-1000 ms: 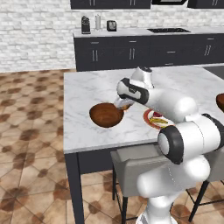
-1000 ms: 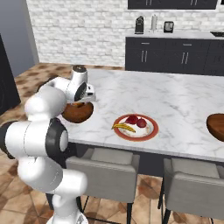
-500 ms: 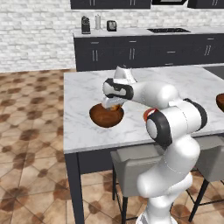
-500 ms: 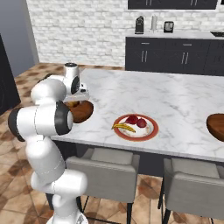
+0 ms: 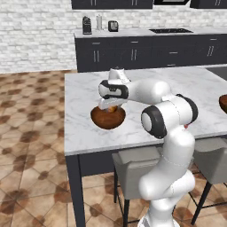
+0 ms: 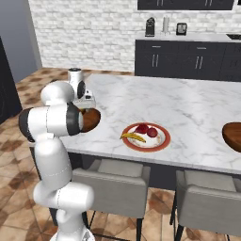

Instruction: Take the fruits from the plate on the dining counter and place two fruits in each bowl.

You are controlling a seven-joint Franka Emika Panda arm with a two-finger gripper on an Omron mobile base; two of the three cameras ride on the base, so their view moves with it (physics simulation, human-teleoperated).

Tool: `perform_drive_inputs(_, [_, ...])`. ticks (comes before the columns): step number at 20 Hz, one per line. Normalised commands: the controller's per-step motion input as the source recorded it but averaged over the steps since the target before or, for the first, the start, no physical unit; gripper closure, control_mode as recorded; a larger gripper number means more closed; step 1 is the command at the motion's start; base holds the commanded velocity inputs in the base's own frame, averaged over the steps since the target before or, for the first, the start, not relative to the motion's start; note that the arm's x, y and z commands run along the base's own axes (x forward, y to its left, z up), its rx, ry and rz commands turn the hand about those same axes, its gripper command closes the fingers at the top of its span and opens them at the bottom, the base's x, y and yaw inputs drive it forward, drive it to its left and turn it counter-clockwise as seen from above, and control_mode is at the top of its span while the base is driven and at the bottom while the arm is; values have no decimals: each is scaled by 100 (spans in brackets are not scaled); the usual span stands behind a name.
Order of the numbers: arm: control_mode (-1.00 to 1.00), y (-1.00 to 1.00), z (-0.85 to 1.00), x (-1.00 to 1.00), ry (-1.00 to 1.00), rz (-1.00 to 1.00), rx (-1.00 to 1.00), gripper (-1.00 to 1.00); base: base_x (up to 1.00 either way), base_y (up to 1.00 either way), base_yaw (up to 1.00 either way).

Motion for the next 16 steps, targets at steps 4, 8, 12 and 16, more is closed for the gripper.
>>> perform_drive_inputs(4, [-100,16,-23,29,0,-15,-1,100,0,0,0])
perform_drive_inputs(8, [-100,1,-45,2,0,-11,0,100,0,0,0])
perform_drive_inputs(12, [-100,0,-40,0,0,-7,0,100,0,0,0])
perform_drive_inputs(16, [-100,0,-36,0,0,-6,0,100,0,0,0])
